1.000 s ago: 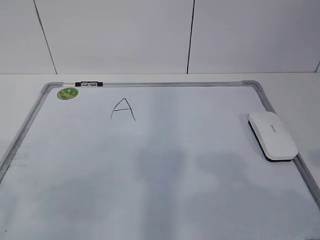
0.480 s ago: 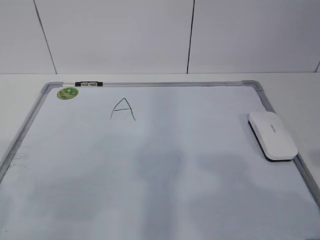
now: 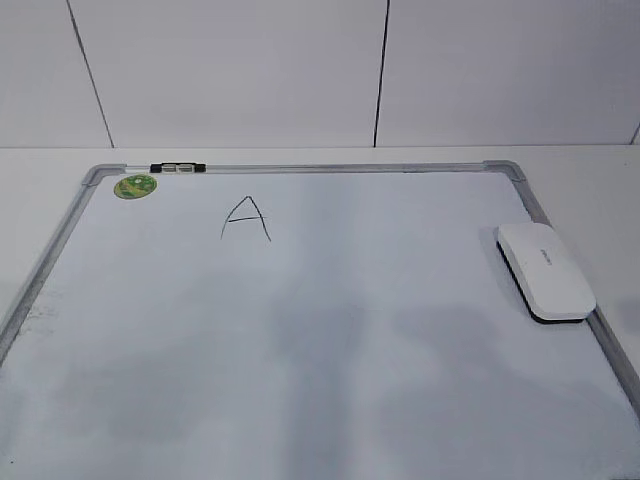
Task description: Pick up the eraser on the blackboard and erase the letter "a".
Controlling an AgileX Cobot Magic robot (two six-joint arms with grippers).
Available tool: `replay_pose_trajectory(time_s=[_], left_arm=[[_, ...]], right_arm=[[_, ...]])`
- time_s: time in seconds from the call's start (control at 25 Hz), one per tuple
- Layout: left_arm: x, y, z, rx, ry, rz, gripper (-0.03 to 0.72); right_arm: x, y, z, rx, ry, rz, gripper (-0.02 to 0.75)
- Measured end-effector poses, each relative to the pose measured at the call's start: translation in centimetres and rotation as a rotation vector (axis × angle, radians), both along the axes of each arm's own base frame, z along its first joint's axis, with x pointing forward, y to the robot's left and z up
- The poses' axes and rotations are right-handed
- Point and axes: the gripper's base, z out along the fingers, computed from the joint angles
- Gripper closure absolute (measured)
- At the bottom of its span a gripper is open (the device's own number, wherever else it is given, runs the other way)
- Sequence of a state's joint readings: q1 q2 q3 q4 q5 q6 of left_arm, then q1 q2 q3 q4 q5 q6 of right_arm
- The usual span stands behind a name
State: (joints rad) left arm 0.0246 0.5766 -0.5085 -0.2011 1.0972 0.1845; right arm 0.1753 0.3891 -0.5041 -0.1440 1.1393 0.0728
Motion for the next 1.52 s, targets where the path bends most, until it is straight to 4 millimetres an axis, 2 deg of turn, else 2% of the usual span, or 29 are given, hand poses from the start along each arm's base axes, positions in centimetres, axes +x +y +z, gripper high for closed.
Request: replay_pose_trajectory(time_s=[0.44,0.72,0.92,1.12,1.4,1.52], left_arm=[[0.0,0.0,0.0,-0.002,-0.002,0.0,0.294],[-0.5,0.0,0.3,-0.001,-0.038,0.0,0.32],[-2.1,-0.1,1.0,0.0,-0.153,0.0,0.328],[-4.6,-0.1,1.7,0.005,-0.315,-0.001,0.328],[-8.0,-0.2,2.0,0.01,-0.527,-0.003,0.335],[-8.5,-0.3,2.0,0.007,-0.555,-0.004,0.336]], right_arm=[[0.0,0.0,0.0,0.0,0.0,0.0,0.144],[0.0,-0.1,0.0,-0.001,-0.003,-0.008,0.144],[-0.9,-0.5,0.3,0.003,-0.059,-0.078,0.144],[-2.7,-0.9,0.6,0.009,-0.179,-0.165,0.144],[-4.7,-0.9,0.8,0.02,-0.312,-0.179,0.144],[-5.3,-0.9,0.8,0.023,-0.35,-0.179,0.144]])
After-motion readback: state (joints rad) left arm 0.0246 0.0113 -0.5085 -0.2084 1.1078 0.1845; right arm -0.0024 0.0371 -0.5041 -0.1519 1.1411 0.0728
